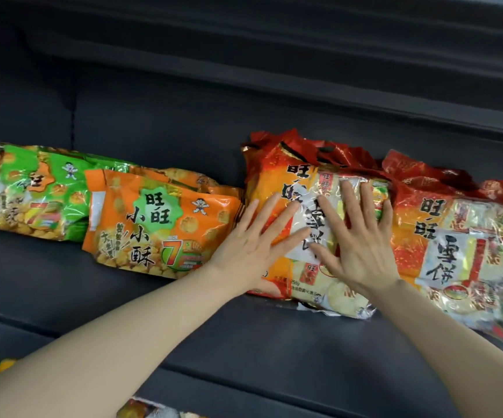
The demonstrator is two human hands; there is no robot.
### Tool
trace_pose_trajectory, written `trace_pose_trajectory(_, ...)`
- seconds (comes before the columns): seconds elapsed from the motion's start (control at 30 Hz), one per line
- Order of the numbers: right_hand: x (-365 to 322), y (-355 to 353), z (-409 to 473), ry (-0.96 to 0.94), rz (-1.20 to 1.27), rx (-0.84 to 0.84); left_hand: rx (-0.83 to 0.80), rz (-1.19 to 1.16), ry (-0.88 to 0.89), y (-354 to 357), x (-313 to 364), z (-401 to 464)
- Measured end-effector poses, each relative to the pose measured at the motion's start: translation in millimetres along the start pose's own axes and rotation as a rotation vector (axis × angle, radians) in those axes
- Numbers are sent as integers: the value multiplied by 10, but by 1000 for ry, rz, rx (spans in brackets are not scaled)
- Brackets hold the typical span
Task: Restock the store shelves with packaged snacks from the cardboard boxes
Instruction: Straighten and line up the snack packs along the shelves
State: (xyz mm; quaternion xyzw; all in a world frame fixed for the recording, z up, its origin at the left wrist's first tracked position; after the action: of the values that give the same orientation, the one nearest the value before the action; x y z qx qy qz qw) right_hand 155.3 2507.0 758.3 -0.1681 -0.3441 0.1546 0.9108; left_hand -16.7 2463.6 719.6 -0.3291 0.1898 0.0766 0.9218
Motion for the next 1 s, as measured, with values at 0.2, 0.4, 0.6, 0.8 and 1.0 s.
trace_pose_trajectory(0.2, -298, -393, 190, 49, 6, 135, 4, -100, 59, -105, -463, -252)
trace_pose_trajectory(0.4, -1500, -582, 745, -216, 42, 207, 55, -121, 5, -85, -1420, -797)
trace_pose_trajectory(0.6, -2261, -176, 1070, -201, 25, -108, -47, -113, -76, 243, -2280, -1087)
trace_pose_trajectory(0.8, -2284, 255, 1229, -91, -61, -279, -81, -144, -93, 595, -2393, -919)
trace_pose_trajectory(1.0, -2218, 624, 1366, -87, -103, -299, -117, -79, -99, 883, -2411, -693)
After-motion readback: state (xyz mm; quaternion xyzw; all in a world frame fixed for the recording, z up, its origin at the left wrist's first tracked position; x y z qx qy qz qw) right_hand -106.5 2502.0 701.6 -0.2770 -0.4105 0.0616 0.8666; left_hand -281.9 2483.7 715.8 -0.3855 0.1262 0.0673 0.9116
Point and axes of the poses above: each hand's wrist, its own z-axis towards the middle knuckle, its own y-axis out of the palm, x = y × z, the point moved 6 cm from there along z, towards the middle knuckle, and after that the axes turned 12 degrees about -y, right-handed, at the moved point
